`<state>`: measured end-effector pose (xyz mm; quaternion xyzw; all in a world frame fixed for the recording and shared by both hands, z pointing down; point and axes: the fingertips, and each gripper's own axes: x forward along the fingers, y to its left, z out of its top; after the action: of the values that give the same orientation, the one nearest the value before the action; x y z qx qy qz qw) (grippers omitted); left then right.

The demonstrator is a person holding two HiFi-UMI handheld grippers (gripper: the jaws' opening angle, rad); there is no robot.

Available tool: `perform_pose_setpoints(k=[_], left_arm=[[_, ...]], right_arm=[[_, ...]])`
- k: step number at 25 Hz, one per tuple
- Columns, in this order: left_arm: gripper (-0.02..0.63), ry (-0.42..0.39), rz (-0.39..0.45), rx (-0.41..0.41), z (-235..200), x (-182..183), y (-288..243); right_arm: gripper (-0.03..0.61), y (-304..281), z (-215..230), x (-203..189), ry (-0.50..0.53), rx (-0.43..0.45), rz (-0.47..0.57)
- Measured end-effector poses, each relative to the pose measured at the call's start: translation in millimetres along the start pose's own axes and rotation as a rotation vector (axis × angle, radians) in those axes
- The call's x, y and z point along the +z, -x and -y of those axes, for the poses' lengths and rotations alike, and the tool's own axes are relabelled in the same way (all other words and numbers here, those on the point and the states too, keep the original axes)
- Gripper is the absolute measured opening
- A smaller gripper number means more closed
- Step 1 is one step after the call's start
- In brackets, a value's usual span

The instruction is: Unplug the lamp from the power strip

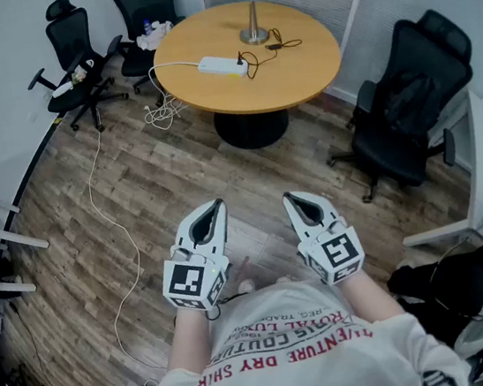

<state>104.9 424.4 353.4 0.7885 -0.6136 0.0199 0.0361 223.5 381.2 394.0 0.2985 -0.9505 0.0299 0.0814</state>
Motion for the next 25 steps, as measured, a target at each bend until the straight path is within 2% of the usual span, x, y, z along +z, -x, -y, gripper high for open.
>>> perform_pose_setpoints(k=[7, 13, 18, 25], left_arm=[[0.028, 0.005, 0.004, -0.009, -9.0, -1.1, -10.5], [0.028, 0.011, -0.007, -0.036, -26.0, -3.6, -11.4], [0.028, 0.011, -0.018, -0.049, -51.8, -12.0, 5.7], [0.028, 0.063, -0.023, -0.044, -95.6, -25.9, 18.6]], right_arm=[[0.028, -13.5, 2.7, -9.1, 0.022, 0.026, 0.005], [0.029, -29.6, -1.3, -8.7, 0.02, -0.013, -0.003], [0.029, -46.2, -27.7, -12.7, 0.018, -0.038, -0.011], [0.029, -72.8, -50.7, -23.4, 0.009, -0.068, -0.067]])
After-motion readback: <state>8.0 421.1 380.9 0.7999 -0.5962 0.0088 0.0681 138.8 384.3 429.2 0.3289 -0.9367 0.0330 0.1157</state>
